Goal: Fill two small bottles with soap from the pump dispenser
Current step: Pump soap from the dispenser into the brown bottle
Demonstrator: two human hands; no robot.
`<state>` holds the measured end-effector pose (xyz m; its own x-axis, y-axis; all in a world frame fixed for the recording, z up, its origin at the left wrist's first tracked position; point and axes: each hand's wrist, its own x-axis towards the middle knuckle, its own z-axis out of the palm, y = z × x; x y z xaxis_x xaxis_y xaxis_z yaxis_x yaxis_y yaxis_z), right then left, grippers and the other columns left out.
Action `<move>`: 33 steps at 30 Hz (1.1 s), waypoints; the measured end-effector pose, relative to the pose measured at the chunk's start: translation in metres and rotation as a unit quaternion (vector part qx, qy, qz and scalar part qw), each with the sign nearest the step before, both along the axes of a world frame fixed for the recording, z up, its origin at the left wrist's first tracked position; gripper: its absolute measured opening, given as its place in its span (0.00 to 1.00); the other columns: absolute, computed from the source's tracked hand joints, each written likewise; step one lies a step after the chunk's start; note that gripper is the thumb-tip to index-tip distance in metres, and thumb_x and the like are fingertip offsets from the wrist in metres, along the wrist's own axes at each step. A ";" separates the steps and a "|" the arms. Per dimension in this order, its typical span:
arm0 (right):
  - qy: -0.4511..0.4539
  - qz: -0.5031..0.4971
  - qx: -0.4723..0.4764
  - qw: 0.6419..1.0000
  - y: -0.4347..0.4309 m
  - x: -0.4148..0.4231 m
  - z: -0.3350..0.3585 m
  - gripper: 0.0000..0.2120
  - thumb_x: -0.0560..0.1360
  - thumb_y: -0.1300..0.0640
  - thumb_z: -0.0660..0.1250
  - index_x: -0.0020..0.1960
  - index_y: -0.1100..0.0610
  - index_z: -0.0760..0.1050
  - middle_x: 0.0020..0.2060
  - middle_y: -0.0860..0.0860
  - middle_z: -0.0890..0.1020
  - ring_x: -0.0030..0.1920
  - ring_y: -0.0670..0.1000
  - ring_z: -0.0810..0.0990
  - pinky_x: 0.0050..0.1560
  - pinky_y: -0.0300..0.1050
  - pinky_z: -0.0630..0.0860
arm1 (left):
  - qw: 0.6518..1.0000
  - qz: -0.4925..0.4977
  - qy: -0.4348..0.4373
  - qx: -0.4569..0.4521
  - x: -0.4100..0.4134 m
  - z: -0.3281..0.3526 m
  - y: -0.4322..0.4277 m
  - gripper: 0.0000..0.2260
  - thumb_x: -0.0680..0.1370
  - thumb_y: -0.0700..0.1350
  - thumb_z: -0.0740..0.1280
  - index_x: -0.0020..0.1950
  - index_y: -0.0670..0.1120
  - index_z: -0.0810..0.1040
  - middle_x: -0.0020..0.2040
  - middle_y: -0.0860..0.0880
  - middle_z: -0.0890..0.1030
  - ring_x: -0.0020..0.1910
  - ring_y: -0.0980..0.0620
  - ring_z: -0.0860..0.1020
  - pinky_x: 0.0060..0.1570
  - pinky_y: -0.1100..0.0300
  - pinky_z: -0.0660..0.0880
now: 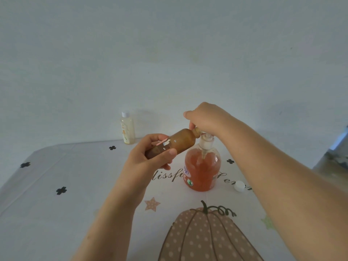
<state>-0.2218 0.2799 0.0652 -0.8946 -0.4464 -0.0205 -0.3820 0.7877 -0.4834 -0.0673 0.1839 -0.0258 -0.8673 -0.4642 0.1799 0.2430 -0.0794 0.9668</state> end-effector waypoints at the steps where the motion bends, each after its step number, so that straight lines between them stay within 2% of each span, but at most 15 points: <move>1: 0.002 0.001 -0.004 1.000 0.000 -0.001 -0.001 0.18 0.80 0.51 0.58 0.49 0.60 0.84 0.30 0.51 0.82 0.30 0.52 0.77 0.42 0.45 0.73 | 1.000 -0.001 -0.001 0.001 0.000 0.000 0.000 0.17 0.66 0.42 0.75 0.54 0.44 0.80 0.40 0.50 0.81 0.38 0.49 0.79 0.41 0.58 0.79; 6: 0.019 0.008 0.010 1.000 -0.001 -0.003 -0.010 0.20 0.80 0.48 0.57 0.39 0.59 0.79 0.35 0.52 0.85 0.37 0.54 0.79 0.50 0.49 0.76 | 1.000 -0.008 -0.008 0.002 0.000 -0.002 -0.005 0.16 0.66 0.42 0.75 0.53 0.45 0.81 0.42 0.49 0.81 0.38 0.48 0.79 0.42 0.57 0.78; 10: 0.005 0.006 0.000 1.000 -0.002 -0.008 -0.018 0.20 0.80 0.48 0.57 0.44 0.59 0.81 0.41 0.53 0.87 0.41 0.56 0.82 0.54 0.51 0.77 | 1.000 -0.003 -0.020 -0.005 -0.001 -0.005 -0.008 0.15 0.65 0.43 0.75 0.52 0.47 0.82 0.43 0.48 0.81 0.38 0.48 0.80 0.43 0.56 0.78; 15: 0.003 0.003 -0.007 1.000 -0.001 -0.007 -0.018 0.20 0.79 0.48 0.57 0.47 0.59 0.83 0.41 0.54 0.86 0.46 0.57 0.85 0.56 0.52 0.78 | 1.000 -0.007 -0.021 0.001 -0.002 -0.006 -0.008 0.15 0.65 0.43 0.76 0.51 0.48 0.82 0.43 0.48 0.81 0.38 0.49 0.80 0.43 0.56 0.78; 23: -0.003 -0.004 -0.023 1.000 0.000 -0.004 -0.011 0.18 0.78 0.50 0.59 0.49 0.59 0.83 0.39 0.53 0.87 0.38 0.55 0.81 0.54 0.50 0.79 | 1.000 -0.004 0.008 0.007 -0.002 -0.003 -0.002 0.17 0.66 0.41 0.75 0.54 0.44 0.80 0.42 0.50 0.82 0.38 0.48 0.79 0.42 0.56 0.78; 28: 0.013 -0.002 0.007 1.000 -0.002 -0.002 0.001 0.17 0.79 0.53 0.60 0.50 0.59 0.85 0.33 0.52 0.82 0.32 0.53 0.78 0.41 0.44 0.75 | 0.999 -0.005 0.027 0.019 -0.001 0.000 0.001 0.15 0.66 0.41 0.75 0.52 0.45 0.80 0.40 0.49 0.81 0.37 0.48 0.78 0.40 0.57 0.78; 33: -0.003 0.000 0.009 1.000 -0.001 0.000 0.002 0.16 0.79 0.53 0.61 0.49 0.60 0.85 0.31 0.53 0.83 0.30 0.53 0.78 0.43 0.45 0.76 | 1.000 -0.001 0.016 0.012 -0.001 0.000 0.001 0.15 0.66 0.42 0.75 0.52 0.46 0.81 0.40 0.50 0.82 0.38 0.49 0.79 0.39 0.59 0.78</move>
